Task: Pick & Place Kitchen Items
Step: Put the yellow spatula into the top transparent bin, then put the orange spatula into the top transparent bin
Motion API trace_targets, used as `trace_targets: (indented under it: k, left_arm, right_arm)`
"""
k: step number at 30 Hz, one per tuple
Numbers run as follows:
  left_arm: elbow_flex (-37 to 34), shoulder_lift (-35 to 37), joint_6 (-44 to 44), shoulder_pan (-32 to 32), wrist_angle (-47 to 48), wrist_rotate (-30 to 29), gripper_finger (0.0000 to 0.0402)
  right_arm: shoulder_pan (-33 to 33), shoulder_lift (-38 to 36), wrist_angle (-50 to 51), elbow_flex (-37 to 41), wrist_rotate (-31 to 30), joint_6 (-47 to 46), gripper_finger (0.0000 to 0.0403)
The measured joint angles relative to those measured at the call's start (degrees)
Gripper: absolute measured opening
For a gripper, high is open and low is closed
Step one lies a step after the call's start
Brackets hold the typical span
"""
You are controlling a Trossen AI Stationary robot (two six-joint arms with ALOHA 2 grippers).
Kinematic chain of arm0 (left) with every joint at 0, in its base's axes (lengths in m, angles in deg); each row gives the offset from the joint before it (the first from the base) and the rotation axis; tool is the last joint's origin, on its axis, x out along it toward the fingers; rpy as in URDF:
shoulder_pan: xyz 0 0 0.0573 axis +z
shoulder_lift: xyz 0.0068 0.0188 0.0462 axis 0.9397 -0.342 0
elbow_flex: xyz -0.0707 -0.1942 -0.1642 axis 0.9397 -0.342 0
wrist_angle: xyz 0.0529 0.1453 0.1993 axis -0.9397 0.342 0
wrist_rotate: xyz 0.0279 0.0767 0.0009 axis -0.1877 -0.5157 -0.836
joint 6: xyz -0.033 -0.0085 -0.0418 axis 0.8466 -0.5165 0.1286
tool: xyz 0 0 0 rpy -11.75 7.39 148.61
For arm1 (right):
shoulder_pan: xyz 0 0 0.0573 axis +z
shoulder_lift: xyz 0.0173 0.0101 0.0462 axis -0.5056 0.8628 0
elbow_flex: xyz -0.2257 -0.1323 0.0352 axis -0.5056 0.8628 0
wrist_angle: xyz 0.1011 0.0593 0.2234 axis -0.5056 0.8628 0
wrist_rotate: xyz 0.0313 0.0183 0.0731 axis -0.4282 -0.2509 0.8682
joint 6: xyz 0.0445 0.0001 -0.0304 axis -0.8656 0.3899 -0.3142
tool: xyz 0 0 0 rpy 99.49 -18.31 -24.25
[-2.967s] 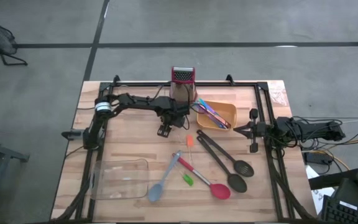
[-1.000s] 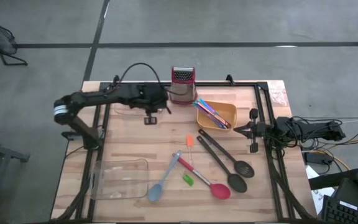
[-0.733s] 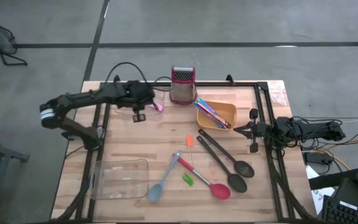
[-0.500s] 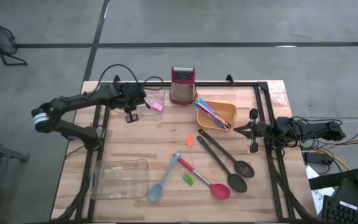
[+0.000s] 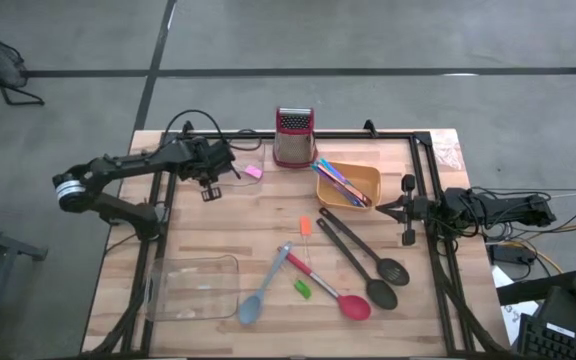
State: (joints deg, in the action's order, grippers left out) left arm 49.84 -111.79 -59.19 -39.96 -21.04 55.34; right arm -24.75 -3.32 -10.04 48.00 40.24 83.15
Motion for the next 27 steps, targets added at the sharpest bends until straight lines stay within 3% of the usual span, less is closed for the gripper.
trace_targets:
  k: [10,20,27]
  left_arm:
    - [0.97,0.07,2.35,0.00,-0.14,-0.41,0.0058]
    - [1.22,0.05,1.66,-0.15,-0.09,-3.85,0.0166]
    - [5.88,0.07,1.02,-3.31,-0.20,-1.97,0.0186]
  right_arm:
    - [0.01,0.00,0.00,0.00,0.00,0.01,0.0009]
    - [0.00,0.00,-0.02,0.00,-0.02,0.00,0.0009]
    - [0.00,0.00,-0.01,0.00,-0.01,0.00,0.0009]
